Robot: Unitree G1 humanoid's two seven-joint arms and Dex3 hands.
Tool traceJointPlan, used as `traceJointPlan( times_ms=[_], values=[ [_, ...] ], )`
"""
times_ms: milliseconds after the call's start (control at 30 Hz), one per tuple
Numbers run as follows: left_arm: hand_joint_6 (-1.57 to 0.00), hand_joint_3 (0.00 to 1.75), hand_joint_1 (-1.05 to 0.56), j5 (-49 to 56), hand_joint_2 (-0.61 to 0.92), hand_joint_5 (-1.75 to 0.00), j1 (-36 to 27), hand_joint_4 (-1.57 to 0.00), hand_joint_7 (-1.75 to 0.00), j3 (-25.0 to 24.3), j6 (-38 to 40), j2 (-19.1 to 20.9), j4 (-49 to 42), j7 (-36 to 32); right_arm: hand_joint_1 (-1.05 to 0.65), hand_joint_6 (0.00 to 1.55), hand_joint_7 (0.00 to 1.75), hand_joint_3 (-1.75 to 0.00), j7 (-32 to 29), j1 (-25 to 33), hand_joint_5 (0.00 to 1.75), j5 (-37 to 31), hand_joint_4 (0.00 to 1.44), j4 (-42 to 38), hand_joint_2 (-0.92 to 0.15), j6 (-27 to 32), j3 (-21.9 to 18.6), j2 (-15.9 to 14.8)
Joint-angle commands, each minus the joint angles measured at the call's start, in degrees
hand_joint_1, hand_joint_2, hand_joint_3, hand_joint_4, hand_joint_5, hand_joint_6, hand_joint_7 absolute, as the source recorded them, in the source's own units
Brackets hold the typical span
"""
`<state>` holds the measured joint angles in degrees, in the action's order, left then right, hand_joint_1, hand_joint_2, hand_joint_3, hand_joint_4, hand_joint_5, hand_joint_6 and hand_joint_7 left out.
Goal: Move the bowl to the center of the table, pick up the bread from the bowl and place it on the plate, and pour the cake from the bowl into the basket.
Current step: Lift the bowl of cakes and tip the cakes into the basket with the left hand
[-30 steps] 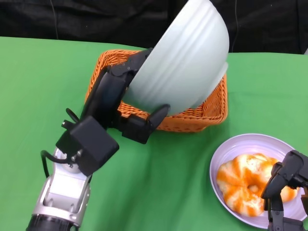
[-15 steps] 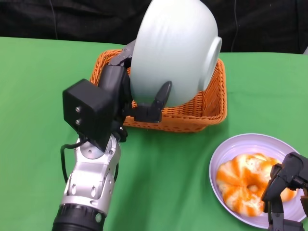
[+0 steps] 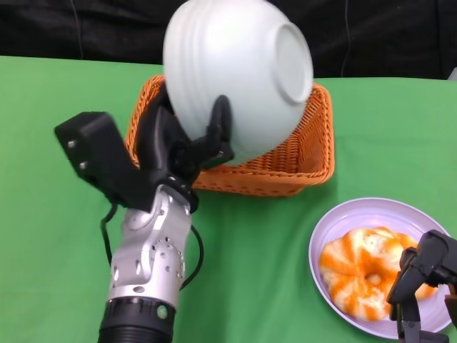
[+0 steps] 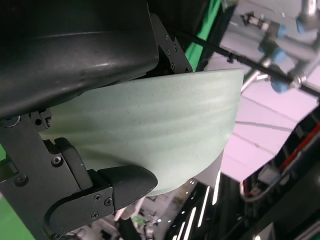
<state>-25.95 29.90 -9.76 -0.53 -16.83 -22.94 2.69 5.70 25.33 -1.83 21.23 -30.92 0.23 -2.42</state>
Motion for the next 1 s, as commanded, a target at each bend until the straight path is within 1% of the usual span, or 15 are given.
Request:
traceJointPlan(
  times_ms=[33, 67, 167, 233, 333, 467, 667, 867, 1000],
  values=[
    [-0.89, 1.75, -0.21, -2.6, 0.3, -1.75, 3.1, -1.09, -1.75, -1.1, 1.2, -2.5, 0.1, -1.4, 0.14, 0.76, 1.63, -1.66, 0.1, 0.3, 1.75, 0.8, 0.95, 0.2, -0.32, -0.3, -0.1, -0.6],
    [-0.89, 1.75, -0.21, -2.7, 0.3, -1.75, 3.1, -1.09, -1.75, -1.0, 1.3, -2.4, 0.1, -1.5, 0.14, 0.76, 1.63, -1.66, 0.1, 0.3, 1.75, 0.8, 0.95, 0.2, -0.32, -0.3, -0.1, -0.6],
    [-0.9, 1.73, -0.23, -7.7, 0.31, -1.75, 4.3, -1.09, -1.75, -3.8, 3.7, -3.9, -1.3, -3.9, 0.14, 0.76, 1.63, -1.66, -0.2, 0.5, 1.75, 0.3, 0.95, 0.6, -0.31, 0.2, -0.1, -0.4],
    [-0.89, 1.71, -0.23, -10.4, 0.32, -1.75, 4.8, -1.09, -1.75, -4.9, 4.9, -4.5, -1.7, -5.3, 0.14, 0.76, 1.63, -1.66, -0.2, 0.6, 1.75, 0.2, 0.95, 0.8, -0.31, 0.3, -0.1, -0.4],
    [-0.87, 1.69, -0.22, -13.2, 0.35, -1.75, 5.1, -1.09, -1.75, -5.5, 5.8, -4.8, -2.0, -6.4, 0.13, 0.76, 1.64, -1.66, -0.1, 0.6, 1.75, 0.1, 0.95, 0.7, -0.31, 0.1, -0.1, -0.5],
    [-0.87, 1.69, -0.24, -16.6, 0.32, -1.75, 5.3, -1.13, -1.75, -6.1, 6.7, -5.3, -2.1, -7.9, 0.12, 0.76, 1.64, -1.65, -0.1, 0.6, 1.75, 0.3, 0.94, 0.6, -0.31, 0.1, 0.0, -0.5],
    [-0.83, 1.68, -0.25, -21.1, 0.31, -1.75, 5.3, -1.12, -1.75, -6.5, 7.8, -6.2, -1.0, -11.1, 0.1, 0.76, 1.64, -1.65, 0.1, 0.8, 1.75, 0.6, 0.94, 0.9, -0.31, 0.5, 0.1, -0.6],
    [-0.83, 1.66, -0.28, -22.8, 0.3, -1.75, 4.9, -1.12, -1.75, -5.8, 8.1, -5.8, -0.6, -10.5, 0.1, 0.75, 1.64, -1.65, 0.1, 0.8, 1.75, 0.5, 0.93, 0.9, -0.31, 0.5, 0.1, -0.6],
    [-0.85, 1.67, -0.29, -23.1, 0.3, -1.75, 4.3, -1.13, -1.75, -4.7, 8.1, -4.9, -0.6, -5.7, 0.09, 0.75, 1.64, -1.65, 0.2, 0.7, 1.75, 0.3, 0.93, 0.8, -0.31, 0.9, 0.1, -0.7]
  ],
)
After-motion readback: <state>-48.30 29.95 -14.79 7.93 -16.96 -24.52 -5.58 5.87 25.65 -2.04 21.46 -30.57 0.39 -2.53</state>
